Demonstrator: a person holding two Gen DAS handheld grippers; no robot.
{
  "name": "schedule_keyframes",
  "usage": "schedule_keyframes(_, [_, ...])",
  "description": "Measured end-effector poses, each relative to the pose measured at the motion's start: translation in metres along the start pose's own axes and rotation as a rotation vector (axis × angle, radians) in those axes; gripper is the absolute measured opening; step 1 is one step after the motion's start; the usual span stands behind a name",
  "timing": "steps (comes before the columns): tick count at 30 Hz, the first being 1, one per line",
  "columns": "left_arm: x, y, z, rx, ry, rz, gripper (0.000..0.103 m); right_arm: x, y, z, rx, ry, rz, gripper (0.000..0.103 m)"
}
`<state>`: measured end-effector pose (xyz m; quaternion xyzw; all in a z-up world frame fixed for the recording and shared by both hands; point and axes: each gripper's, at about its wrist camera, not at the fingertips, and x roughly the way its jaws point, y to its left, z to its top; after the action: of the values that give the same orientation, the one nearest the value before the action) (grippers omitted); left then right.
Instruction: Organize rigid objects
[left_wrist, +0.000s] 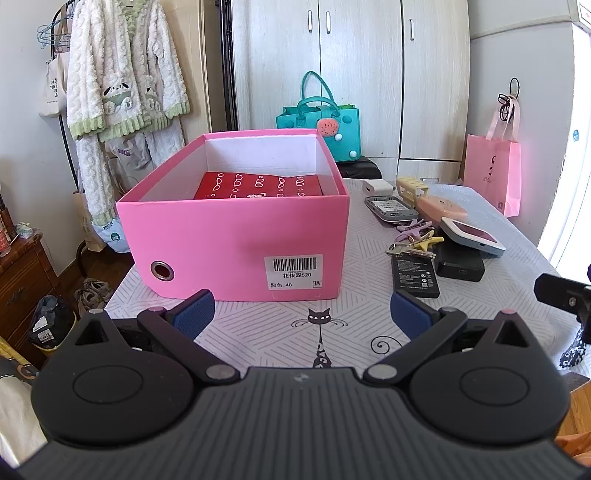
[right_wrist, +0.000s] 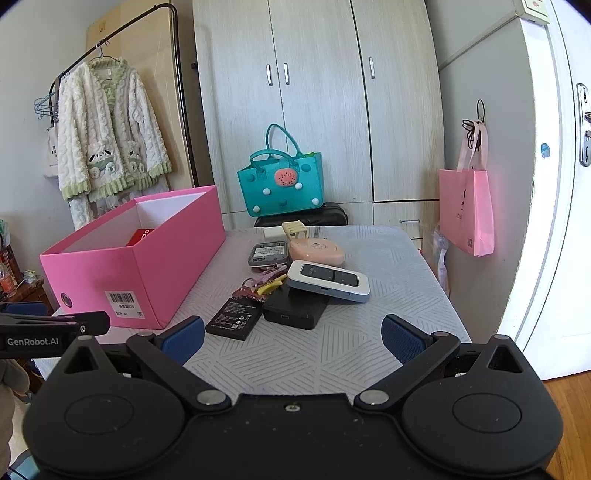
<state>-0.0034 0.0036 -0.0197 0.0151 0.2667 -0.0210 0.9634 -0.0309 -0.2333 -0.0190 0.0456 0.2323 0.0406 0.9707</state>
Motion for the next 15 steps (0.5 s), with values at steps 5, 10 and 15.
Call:
schedule_keyframes(5, [0.0016, 0.0004, -0.0015, -0.002, 0.010, -0.004, 0.103, 0.0026, -0.0003, 0.0010, -0.001, 0.010, -0.003, 0.103])
schedule_keyframes(10, [0.0048, 0.0011, -0.0013, -0.003, 0.034, -0.012, 0.103, 0.0067, -0.0008, 0.0009, 0.000, 0.025, -0.007, 0.103])
schedule_keyframes(15, [0.0052, 0.0029, 0.0005, 0.000, 0.050, -0.035, 0.102, 0.0108, -0.0011, 0.0021, -0.008, 0.034, 0.012, 0.103])
